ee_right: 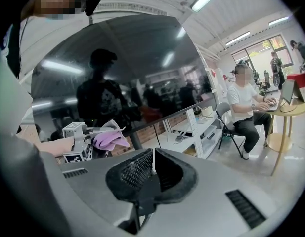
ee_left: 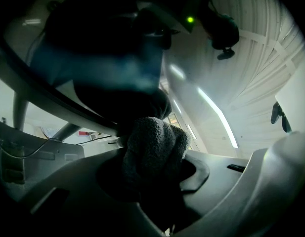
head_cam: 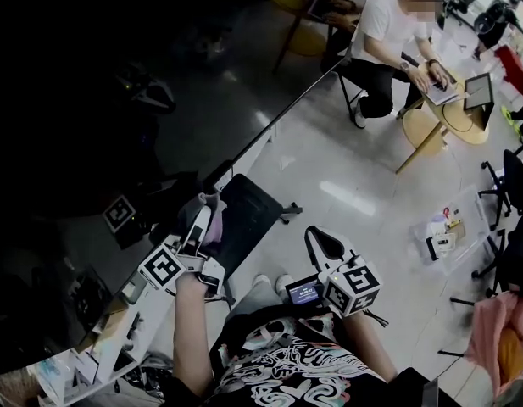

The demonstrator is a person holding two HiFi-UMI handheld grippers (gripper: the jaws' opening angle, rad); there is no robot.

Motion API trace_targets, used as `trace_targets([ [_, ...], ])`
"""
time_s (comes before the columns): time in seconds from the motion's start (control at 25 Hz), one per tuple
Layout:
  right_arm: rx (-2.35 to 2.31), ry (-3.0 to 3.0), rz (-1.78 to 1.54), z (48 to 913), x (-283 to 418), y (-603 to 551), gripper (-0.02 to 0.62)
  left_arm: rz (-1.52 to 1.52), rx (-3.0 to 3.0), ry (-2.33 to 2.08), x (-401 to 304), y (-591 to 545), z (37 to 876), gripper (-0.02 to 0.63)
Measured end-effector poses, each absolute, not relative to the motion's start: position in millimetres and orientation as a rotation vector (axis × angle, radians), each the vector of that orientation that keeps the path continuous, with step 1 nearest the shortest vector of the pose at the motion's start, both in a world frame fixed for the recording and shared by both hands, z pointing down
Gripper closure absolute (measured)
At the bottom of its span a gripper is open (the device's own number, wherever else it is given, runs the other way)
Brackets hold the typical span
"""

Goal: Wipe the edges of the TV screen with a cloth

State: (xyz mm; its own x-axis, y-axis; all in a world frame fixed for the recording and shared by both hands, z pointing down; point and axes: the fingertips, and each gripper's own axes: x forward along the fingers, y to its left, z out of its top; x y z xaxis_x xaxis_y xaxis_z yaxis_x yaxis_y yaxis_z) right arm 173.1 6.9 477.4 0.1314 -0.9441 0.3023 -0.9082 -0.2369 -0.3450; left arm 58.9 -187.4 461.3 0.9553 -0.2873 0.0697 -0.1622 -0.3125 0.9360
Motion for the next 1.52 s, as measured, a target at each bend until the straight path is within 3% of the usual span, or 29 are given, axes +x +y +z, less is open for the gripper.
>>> trace_targets([
  [1.0, -2.535, 1.607, -0.716, 468.0, 130.5, 11.1, 0.56, -0.062, 1.989, -0.201, 88.5, -195.4, 467.8, 0.446],
  [1.52, -2.558, 1.557, -0.679, 463.9, 167.1, 42.2, 0.56, -0.063, 1.994, -0.254, 116.6, -196.3, 470.4, 0.446],
])
